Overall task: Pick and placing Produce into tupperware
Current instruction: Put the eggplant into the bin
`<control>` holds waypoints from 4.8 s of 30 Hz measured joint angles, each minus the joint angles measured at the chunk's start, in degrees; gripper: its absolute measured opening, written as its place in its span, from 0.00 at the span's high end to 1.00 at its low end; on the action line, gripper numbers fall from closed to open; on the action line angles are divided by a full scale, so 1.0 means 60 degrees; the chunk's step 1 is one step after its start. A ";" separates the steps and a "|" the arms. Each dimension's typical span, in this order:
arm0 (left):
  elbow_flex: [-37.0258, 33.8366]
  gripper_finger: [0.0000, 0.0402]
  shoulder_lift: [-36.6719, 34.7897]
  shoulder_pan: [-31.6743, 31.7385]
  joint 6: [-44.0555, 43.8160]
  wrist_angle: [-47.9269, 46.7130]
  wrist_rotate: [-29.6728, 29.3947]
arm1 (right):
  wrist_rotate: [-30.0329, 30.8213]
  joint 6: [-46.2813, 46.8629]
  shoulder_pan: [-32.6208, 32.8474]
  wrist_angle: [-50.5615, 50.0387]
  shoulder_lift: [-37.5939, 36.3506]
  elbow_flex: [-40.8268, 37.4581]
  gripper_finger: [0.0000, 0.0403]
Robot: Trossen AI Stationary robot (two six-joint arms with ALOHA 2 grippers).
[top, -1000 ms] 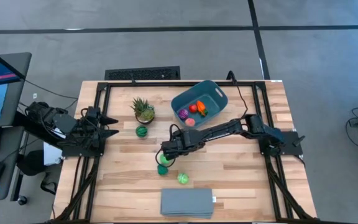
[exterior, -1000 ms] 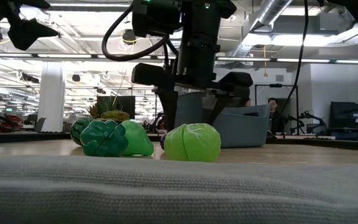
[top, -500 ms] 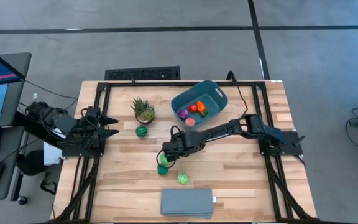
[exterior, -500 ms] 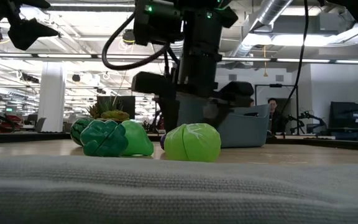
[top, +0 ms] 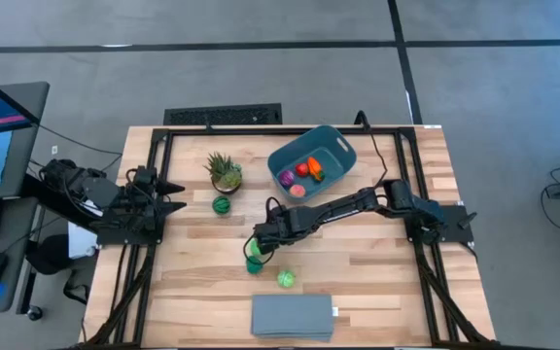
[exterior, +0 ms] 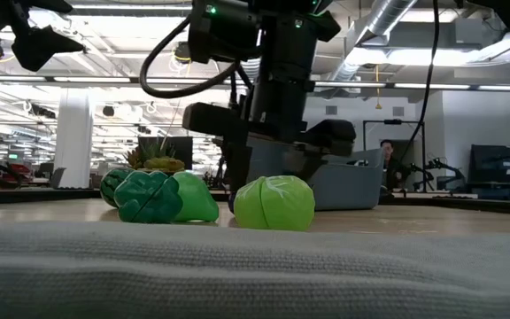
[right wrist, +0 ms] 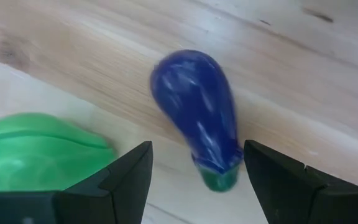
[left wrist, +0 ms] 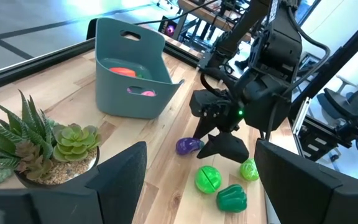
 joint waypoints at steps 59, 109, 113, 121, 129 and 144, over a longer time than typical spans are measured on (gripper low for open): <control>0.0000 0.29 0.0000 0.0002 -0.0022 0.0004 -0.0091 | -0.0262 -0.0300 -0.0145 0.0018 0.0000 -0.0002 0.32; 0.0003 0.29 -0.0002 0.0002 0.0016 0.0000 -0.0095 | 0.0313 0.0389 0.0070 0.0028 -0.0004 -0.0002 0.74; 0.0000 0.29 0.0000 0.0000 0.0007 0.0000 -0.0091 | 0.0317 0.0471 0.0100 0.0043 -0.0004 -0.0002 0.74; 0.0004 0.29 -0.0002 0.0004 0.0004 0.0000 -0.0093 | 0.0316 0.0775 0.0341 0.0100 -0.0004 -0.0002 0.74; 0.0004 0.29 -0.0001 0.0003 -0.0001 0.0004 -0.0098 | 0.0506 0.0986 0.0442 -0.0044 -0.0004 0.0092 0.74; 0.0004 0.29 -0.0004 0.0001 -0.0117 0.0007 -0.0097 | 0.1059 0.1132 0.0438 -0.0433 -0.0376 0.0217 0.75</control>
